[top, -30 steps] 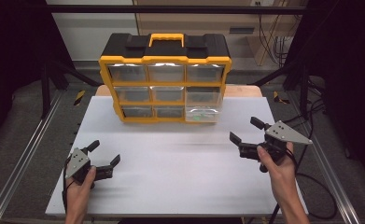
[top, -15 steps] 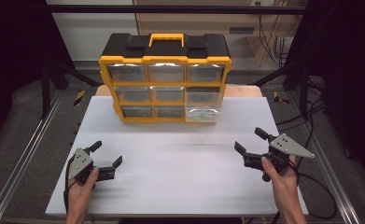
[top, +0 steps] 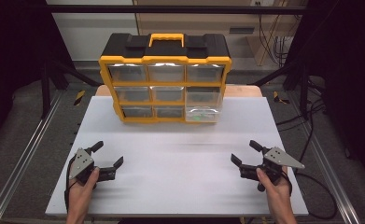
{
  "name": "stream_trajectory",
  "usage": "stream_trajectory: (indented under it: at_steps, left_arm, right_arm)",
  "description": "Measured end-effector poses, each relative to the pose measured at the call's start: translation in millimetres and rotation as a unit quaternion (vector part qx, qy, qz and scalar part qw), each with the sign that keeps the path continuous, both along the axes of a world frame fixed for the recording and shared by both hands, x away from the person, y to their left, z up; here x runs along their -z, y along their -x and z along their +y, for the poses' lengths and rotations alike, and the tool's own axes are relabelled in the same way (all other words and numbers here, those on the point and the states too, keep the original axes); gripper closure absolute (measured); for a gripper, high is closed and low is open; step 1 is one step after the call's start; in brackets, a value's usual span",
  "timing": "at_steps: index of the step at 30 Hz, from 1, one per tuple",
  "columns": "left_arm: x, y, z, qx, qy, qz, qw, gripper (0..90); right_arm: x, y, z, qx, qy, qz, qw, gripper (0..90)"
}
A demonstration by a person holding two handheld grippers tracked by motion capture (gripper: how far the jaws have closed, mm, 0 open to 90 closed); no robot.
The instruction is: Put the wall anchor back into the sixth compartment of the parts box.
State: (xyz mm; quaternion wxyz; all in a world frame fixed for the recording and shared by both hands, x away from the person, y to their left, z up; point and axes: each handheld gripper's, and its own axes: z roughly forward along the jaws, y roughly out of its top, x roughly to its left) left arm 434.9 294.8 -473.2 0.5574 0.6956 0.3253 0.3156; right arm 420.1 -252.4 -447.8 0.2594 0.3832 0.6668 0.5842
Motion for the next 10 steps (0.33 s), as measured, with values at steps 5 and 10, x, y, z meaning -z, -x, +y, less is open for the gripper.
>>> stream_trajectory:
  at_steps: [5, 10]
  left_arm:
    - [0.5, 0.1, 0.4, 0.002, 0.004, 0.001, 1.0, 1.4]
    - [0.4, 0.3, 0.5, 0.001, 0.005, 0.002, 1.0, 1.4]
  right_arm:
    - [11.3, -3.8, 8.8, -0.006, 0.007, 0.008, 0.9999, 7.3]
    - [17.7, -9.8, 17.6, -0.006, 0.014, 0.021, 0.9997, 7.3]
